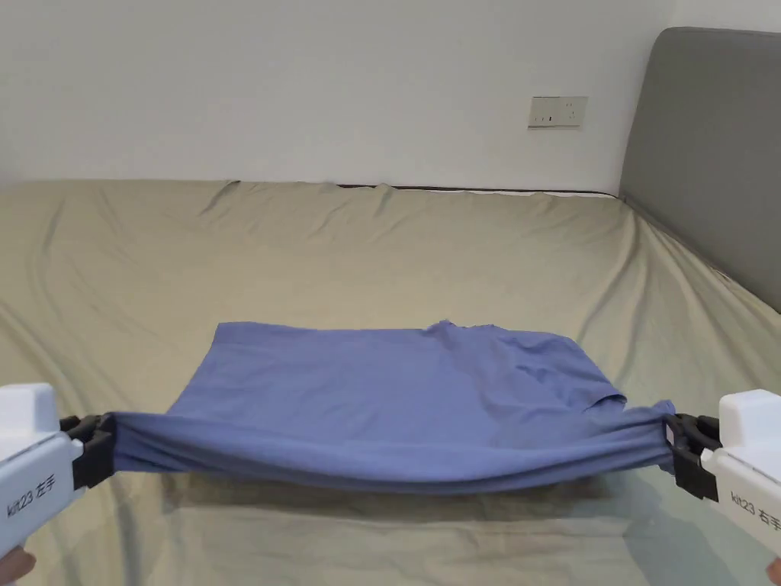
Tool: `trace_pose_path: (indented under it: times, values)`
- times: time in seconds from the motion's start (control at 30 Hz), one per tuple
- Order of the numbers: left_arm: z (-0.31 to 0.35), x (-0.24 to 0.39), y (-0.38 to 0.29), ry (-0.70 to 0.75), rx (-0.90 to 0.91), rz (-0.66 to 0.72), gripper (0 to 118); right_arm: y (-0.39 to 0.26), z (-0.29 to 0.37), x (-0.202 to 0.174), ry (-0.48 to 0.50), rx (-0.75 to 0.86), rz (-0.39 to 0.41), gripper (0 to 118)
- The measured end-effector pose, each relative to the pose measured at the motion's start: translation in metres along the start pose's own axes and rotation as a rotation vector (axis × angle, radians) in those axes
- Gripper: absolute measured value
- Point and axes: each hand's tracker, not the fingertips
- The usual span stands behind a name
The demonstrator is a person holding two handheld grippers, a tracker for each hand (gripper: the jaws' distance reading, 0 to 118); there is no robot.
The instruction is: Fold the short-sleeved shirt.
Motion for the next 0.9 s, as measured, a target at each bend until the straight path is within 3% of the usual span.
trace_pose_path:
  times: [0.13,0.17,0.23,0.33,0.4,0.5,0.57,0.6,0.63,0.67,0.7,0.73,0.77,0.9]
  values:
    - [0.029,-0.003,-0.035,-0.033,-0.077,-0.043,1,-0.036,0.027,-0.007,0.063,-0.141,0.029,5]
    - [0.03,-0.005,-0.044,-0.039,-0.096,-0.036,1,-0.043,0.028,-0.008,0.066,-0.12,0.094,5]
    - [0.028,-0.003,-0.059,-0.045,-0.169,-0.059,1,-0.062,0.023,-0.012,0.113,-0.298,0.025,5]
    - [0.009,0.0,-0.077,-0.049,-0.359,-0.131,1,-0.079,0.014,-0.023,0.085,-0.325,0.139,5]
    - [0.0,0.002,-0.087,-0.03,-0.385,-0.213,1,-0.087,0.008,-0.03,0.07,-0.33,0.217,5]
    - [-0.021,-0.007,-0.095,-0.026,-0.427,-0.214,1,-0.096,-0.003,-0.025,0.086,-0.42,0.118,5]
    - [-0.028,-0.011,-0.101,-0.042,-0.481,-0.197,2,-0.099,-0.004,-0.024,0.088,-0.423,0.116,5]
    - [-0.03,-0.011,-0.103,-0.047,-0.486,-0.201,10,-0.1,-0.005,-0.023,0.094,-0.43,0.104,7]
    - [-0.031,-0.011,-0.105,-0.039,-0.472,-0.207,35,-0.101,-0.005,-0.022,0.103,-0.438,0.074,16]
    - [-0.028,-0.01,-0.105,0.011,-0.448,-0.226,62,-0.099,0.0,-0.024,0.082,-0.421,0.082,36]
    - [-0.023,-0.011,-0.104,0.046,-0.394,-0.221,85,-0.096,0.007,-0.026,0.05,-0.35,0.125,61]
    - [-0.018,-0.012,-0.098,0.064,-0.359,-0.209,97,-0.093,0.013,-0.025,0.043,-0.306,0.123,92]
    - [-0.01,-0.013,-0.086,0.038,-0.319,-0.131,96,-0.086,0.022,-0.023,0.03,-0.257,0.068,99]
    - [0.049,0.004,-0.024,-0.038,-0.011,0.067,96,-0.035,0.063,-0.019,-0.05,0.017,-0.072,102]
